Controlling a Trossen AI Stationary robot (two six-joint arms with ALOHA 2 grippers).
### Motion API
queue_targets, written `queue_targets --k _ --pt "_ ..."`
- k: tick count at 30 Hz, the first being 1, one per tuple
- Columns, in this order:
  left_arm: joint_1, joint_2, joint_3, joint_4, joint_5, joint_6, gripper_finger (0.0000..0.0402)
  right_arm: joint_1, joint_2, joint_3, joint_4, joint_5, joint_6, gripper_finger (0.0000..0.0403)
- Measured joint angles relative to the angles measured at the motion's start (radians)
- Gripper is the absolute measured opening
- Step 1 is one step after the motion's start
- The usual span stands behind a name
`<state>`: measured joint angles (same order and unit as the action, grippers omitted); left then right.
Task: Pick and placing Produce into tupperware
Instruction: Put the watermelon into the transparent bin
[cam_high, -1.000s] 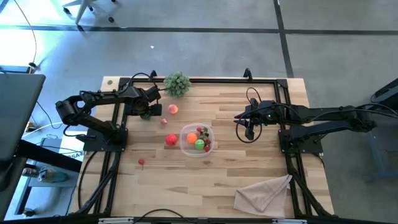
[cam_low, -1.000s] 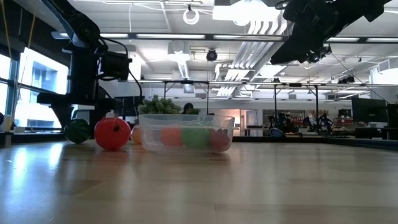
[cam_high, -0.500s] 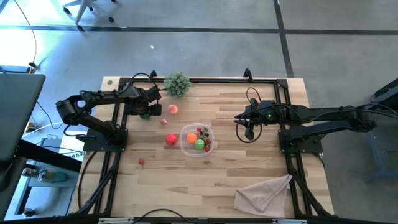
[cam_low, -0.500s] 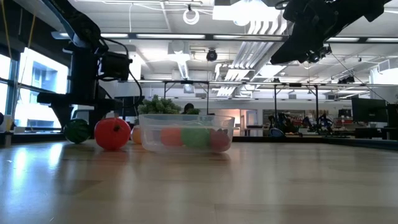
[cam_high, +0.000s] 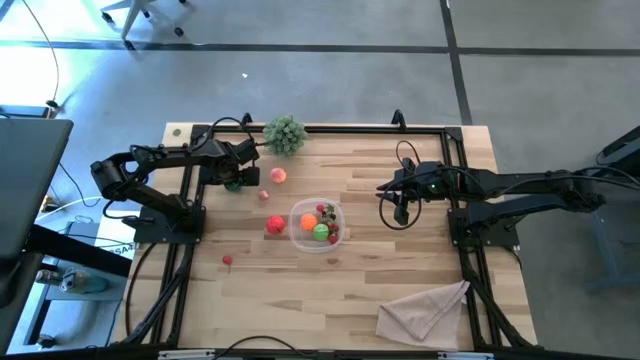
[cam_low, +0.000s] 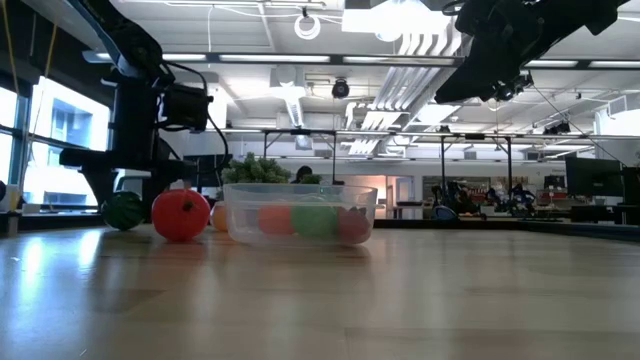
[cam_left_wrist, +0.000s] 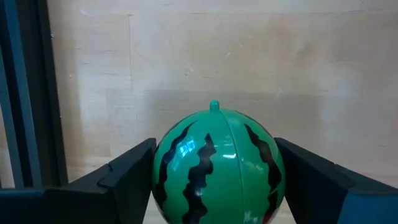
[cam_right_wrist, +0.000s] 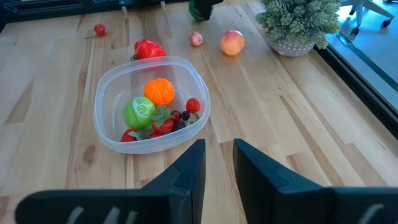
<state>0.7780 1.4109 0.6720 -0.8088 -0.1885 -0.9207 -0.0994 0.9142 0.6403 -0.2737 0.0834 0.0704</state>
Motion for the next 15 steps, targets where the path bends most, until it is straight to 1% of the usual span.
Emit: queue_targets --k 2,7,9,12,15 --pt "0.000 0.000 0.000 0.000 -0.002 0.000 0.0281 0.000 0.000 0.000 0.000 0.000 0.000 0.0071" --pt "0.000 0.002 -0.002 0.001 -0.003 0.000 0.0304 0.000 0.000 0.000 0.000 0.000 0.000 0.0071" --pt "0.000 0.002 -0.002 0.001 -0.003 0.000 0.0300 0.000 0.000 0.000 0.000 0.000 0.000 0.0071" --pt "0.000 0.001 -0.001 -0.001 -0.002 0.000 0.0280 0.000 0.000 0.000 0.000 0.000 0.000 0.0071" --pt "0.000 -0.001 -0.001 -0.001 -0.002 0.000 0.0279 0.000 0.000 0.000 0.000 0.000 0.000 0.0071"
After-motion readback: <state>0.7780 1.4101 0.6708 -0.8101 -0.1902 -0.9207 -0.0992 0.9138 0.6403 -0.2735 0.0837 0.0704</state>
